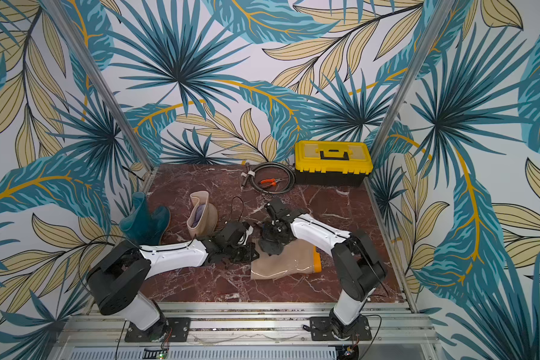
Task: Wipe the rubber boots with a cloth
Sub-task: Wipe the dirt off the rubber boot.
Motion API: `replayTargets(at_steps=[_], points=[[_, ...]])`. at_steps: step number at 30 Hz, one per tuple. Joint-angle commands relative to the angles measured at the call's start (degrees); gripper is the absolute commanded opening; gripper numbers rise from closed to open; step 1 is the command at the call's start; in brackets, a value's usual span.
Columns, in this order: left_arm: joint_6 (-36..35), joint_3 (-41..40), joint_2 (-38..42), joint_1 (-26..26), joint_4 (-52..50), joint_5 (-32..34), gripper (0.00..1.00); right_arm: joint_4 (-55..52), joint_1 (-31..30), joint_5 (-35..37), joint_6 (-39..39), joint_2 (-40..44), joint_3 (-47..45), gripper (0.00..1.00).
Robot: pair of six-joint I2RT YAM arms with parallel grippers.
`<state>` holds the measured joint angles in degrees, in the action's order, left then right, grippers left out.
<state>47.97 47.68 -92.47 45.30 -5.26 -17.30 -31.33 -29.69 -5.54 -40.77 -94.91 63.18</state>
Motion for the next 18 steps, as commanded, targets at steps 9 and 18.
replayTargets(at_steps=[9,18], points=[[-1.99,-1.44,2.92,0.14,1.26,3.24,0.0,0.11,1.81,1.16,-0.91,9.42,-3.76,0.0],[-1.92,-1.65,3.8,0.54,1.22,3.43,0.0,-4.5,-6.8,4.76,1.43,-4.6,10.49,0.0]])
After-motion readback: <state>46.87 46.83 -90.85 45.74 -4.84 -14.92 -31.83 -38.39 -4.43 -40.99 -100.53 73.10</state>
